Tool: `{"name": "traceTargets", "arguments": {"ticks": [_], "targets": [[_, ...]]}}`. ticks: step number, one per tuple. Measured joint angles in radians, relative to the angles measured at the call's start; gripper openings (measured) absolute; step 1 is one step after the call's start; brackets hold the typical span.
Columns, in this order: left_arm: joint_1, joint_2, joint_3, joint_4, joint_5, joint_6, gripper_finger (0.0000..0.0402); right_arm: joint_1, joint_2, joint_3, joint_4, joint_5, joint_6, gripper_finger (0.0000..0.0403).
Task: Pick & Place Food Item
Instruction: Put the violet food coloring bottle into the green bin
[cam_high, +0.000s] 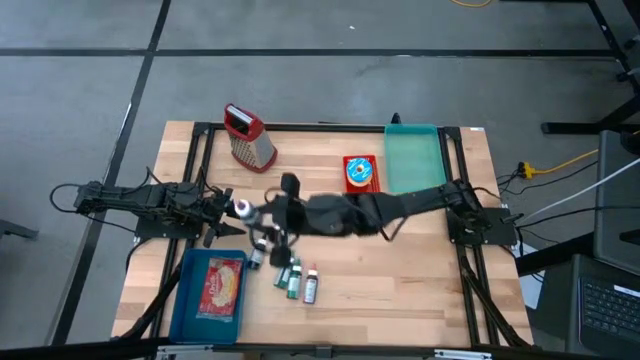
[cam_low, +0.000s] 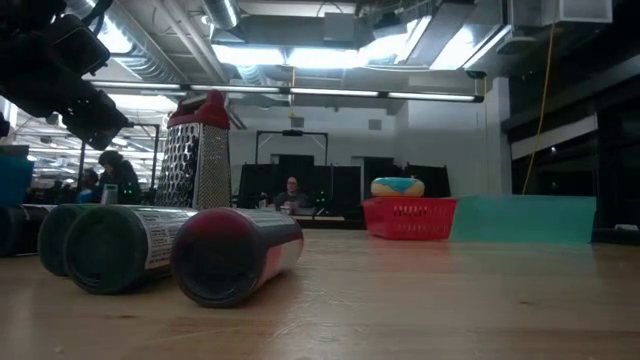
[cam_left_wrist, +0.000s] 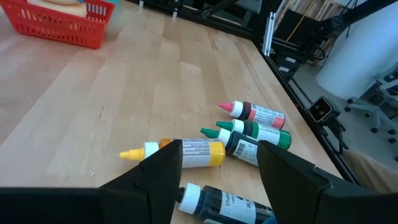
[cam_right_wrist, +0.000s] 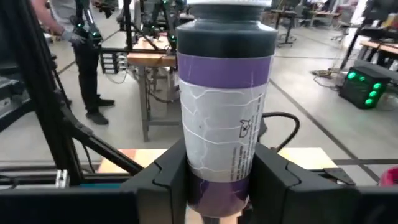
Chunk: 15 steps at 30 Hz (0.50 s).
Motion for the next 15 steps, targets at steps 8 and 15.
{"name": "traceTargets", "arguments": {"ticks": [8, 15], "targets": [[0.0, 0.0, 0.0, 0.0, 0.002, 0.012, 0.0203, -0.037, 0.0, 0.0, 0.062, -0.112, -0.027, 0.013], [0.0, 0.0, 0.0, 0.003, 0.001, 0.02, 0.0203, -0.021, 0.0, 0.0, 0.094, -0.167, -0.051, 0.013]]}}
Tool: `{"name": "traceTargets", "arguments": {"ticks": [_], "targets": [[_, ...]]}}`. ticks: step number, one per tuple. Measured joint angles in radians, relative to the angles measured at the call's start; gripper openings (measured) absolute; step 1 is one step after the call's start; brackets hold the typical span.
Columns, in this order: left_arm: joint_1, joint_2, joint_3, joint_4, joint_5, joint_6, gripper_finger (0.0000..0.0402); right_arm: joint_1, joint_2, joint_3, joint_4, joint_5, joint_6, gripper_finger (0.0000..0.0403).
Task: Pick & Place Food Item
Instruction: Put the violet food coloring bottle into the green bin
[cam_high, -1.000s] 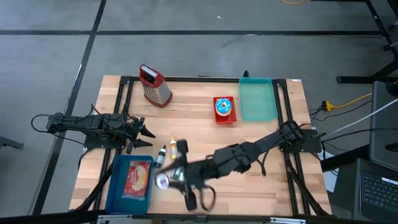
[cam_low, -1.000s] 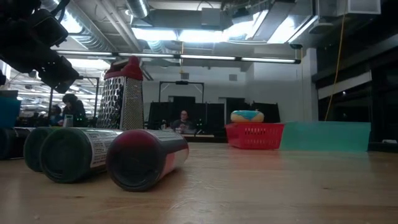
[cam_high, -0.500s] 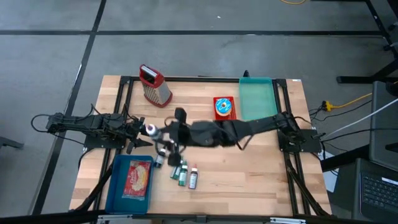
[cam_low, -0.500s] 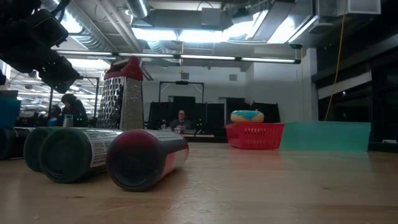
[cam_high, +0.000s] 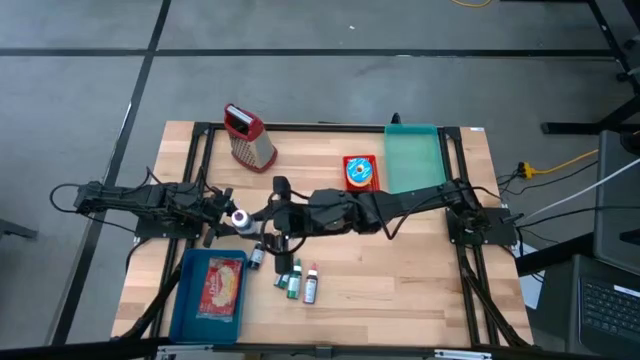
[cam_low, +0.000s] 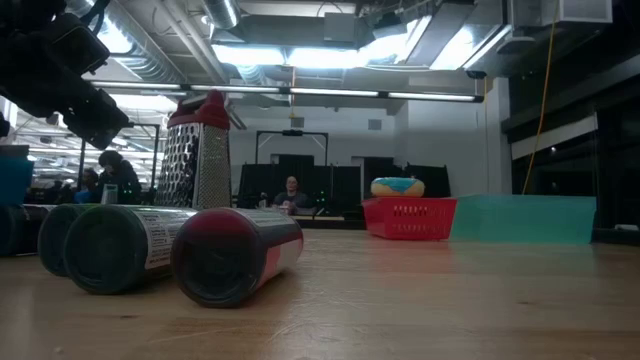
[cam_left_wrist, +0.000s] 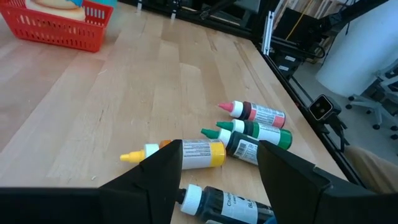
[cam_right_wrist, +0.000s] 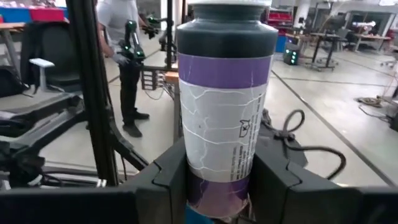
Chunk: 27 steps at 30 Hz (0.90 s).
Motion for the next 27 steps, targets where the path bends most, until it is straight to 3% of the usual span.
{"name": "traceTargets", "arguments": {"ticks": [20, 27], "targets": [[0.0, 0.0, 0.0, 0.0, 0.001, 0.001, 0.0203, 0.047, 0.0, 0.0, 0.122, -0.004, -0.056, 0.013], [0.0, 0.0, 0.0, 0.0, 0.001, 0.001, 0.0203, 0.063, 0.0, 0.0, 0.122, 0.143, -0.061, 0.013]]}}
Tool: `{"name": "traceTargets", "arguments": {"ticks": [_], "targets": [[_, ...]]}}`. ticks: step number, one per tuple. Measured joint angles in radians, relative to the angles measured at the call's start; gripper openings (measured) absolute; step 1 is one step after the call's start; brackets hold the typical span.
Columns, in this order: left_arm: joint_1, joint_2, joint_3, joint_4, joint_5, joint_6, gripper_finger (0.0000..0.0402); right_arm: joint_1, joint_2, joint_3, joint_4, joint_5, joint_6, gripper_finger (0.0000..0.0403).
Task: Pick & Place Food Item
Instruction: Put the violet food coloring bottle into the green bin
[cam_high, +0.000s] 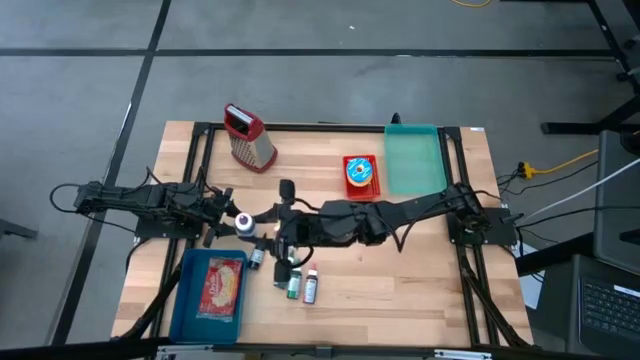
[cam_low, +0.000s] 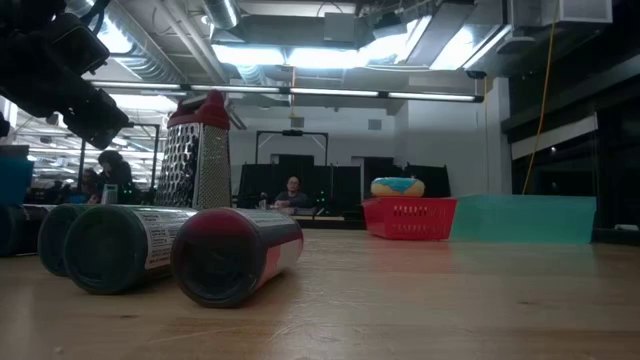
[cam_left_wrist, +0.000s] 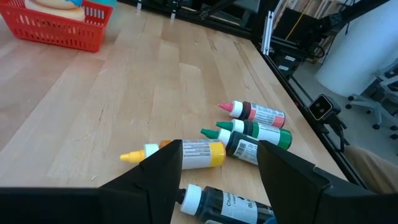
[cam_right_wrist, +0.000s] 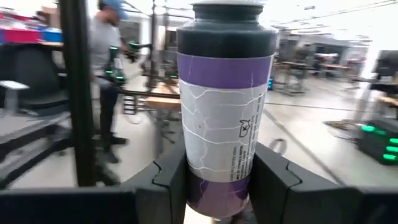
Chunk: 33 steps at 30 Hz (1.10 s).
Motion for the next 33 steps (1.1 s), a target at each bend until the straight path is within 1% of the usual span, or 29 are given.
{"name": "traceTargets", "arguments": {"ticks": [5, 9, 11, 12, 13, 14, 20, 22, 23, 25, 28, 33], "targets": [[0.0, 0.0, 0.0, 0.0, 0.0, 0.0, 0.0203, 0.022, 0.0, 0.0, -0.014, 0.191, -0.024, 0.013], [0.0, 0.0, 0.0, 0.0, 0.001, 0.0, 0.0203, 0.039, -0.001, 0.0, -0.057, 0.405, -0.026, 0.013], [0.0, 0.0, 0.0, 0.0, 0.002, 0.0, 0.0203, 0.053, -0.004, 0.0, -0.088, 0.508, 0.016, 0.013], [0.0, 0.0, 0.0, 0.0, 0.003, 0.0, 0.0203, 0.058, -0.006, 0.0, -0.096, 0.519, 0.026, 0.013], [0.0, 0.0, 0.0, 0.0, 0.006, 0.0, 0.0203, 0.064, -0.01, 0.0, -0.107, 0.502, 0.022, 0.013], [0.0, 0.0, 0.0, 0.0, 0.007, 0.0, 0.0203, 0.068, -0.01, 0.001, -0.11, 0.462, 0.007, 0.013], [0.0, 0.0, 0.0, 0.0, 0.007, 0.0, 0.0203, 0.072, -0.01, 0.001, -0.121, 0.162, -0.045, 0.013], [0.0, 0.0, 0.0, 0.0, 0.007, 0.0, 0.0203, 0.065, -0.01, 0.001, -0.116, 0.047, -0.056, 0.013], [0.0, 0.0, 0.0, 0.0, 0.007, -0.001, 0.0203, 0.062, -0.01, 0.001, -0.116, 0.011, -0.056, 0.013], [0.0, 0.0, 0.0, 0.0, 0.007, -0.005, 0.0203, 0.055, -0.01, 0.001, -0.127, -0.023, -0.047, 0.013], [0.0, 0.0, 0.0, 0.0, 0.012, -0.011, 0.0203, 0.039, -0.017, 0.0, -0.169, -0.029, -0.025, 0.013], [0.0, 0.0, 0.0, 0.0, 0.026, -0.017, 0.0203, 0.008, -0.059, -0.007, -0.225, -0.15, -0.033, 0.013]]}}
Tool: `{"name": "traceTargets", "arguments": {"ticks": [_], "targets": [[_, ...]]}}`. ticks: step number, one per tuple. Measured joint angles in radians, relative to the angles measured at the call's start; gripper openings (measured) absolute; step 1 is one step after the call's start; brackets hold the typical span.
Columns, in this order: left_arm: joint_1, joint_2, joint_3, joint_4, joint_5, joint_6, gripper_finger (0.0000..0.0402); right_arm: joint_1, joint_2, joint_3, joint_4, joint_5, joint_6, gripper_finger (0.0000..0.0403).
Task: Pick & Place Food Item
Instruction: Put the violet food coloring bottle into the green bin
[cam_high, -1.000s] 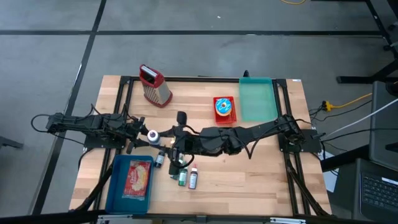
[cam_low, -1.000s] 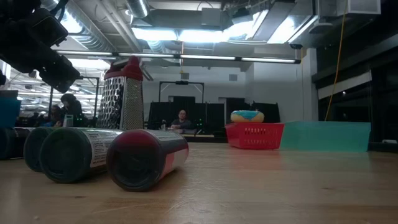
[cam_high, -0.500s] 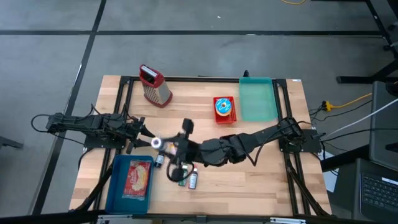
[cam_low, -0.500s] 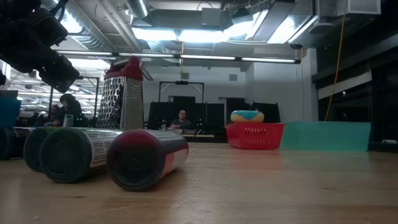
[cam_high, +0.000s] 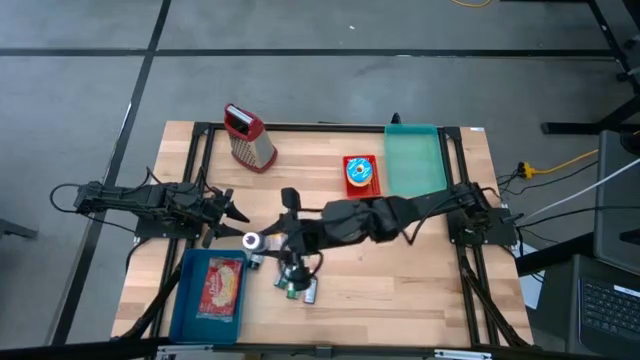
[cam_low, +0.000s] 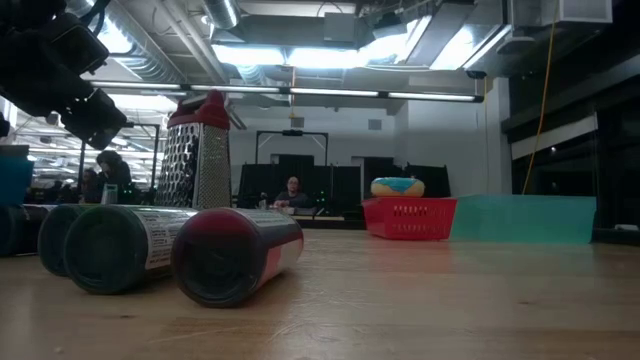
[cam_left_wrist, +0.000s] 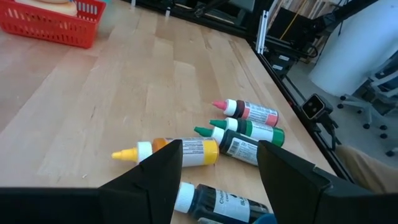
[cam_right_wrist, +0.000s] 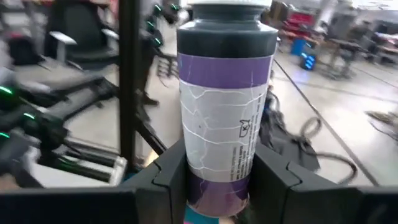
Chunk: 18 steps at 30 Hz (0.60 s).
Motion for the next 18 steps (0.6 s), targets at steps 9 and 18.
{"name": "traceTargets", "arguments": {"ticks": [9, 18], "targets": [[0.0, 0.0, 0.0, 0.0, 0.007, 0.005, 0.0203, -0.028, -0.265, -0.477, 0.286, -0.048, 0.035, 0.0137], [0.0, 0.0, 0.0, 0.008, -0.018, 0.015, 0.0203, -0.017, -0.666, -1.226, 0.815, 0.099, 0.047, 0.0162]]}}
